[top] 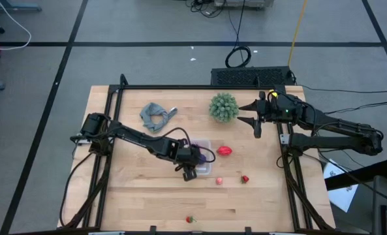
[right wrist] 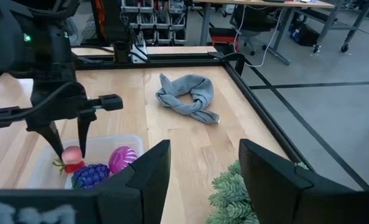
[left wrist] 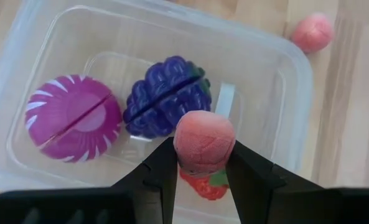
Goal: Pick and placing Produce into tupperware
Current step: Put the left apricot into the transparent bin, then put the dragonfruit into the transparent bin
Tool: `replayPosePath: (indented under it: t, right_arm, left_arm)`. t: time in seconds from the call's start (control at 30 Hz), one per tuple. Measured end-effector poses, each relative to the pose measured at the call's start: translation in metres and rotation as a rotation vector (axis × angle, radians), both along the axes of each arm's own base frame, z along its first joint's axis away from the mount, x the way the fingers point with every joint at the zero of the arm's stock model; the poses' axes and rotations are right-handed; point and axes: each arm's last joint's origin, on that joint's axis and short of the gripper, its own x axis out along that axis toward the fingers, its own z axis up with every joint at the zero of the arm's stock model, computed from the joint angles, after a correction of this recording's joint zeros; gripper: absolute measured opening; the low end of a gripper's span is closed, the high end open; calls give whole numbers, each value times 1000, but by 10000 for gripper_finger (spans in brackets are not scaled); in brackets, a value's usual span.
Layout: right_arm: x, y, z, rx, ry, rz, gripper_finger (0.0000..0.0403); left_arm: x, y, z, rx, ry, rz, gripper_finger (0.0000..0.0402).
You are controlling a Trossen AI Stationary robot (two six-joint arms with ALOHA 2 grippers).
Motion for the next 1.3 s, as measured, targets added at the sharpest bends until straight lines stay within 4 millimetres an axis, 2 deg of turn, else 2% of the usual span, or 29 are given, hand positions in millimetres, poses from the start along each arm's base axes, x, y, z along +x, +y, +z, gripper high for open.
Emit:
replayPosePath:
  t: [0.33, 0.7, 1.0, 1.1, 1.3]
  right_arm:
    - [0, 0, 0, 1, 1, 0, 183]
    - [0, 0, 0, 1, 0, 0, 183]
    - [0, 0, 0, 1, 0, 0, 183]
    - [0, 0, 0, 1, 0, 0, 183]
    - [0, 0, 0, 5, 2, -1, 183]
  left_arm:
    - [1, 1, -5, -6, 21, 0, 122]
    - [1, 2, -5, -6, 16, 4, 181]
    - [2, 8, -3, -4, 20, 17, 197]
    - [4, 12, 11, 13, 27, 0, 198]
    - [7, 17, 68, 64, 46, -23, 198]
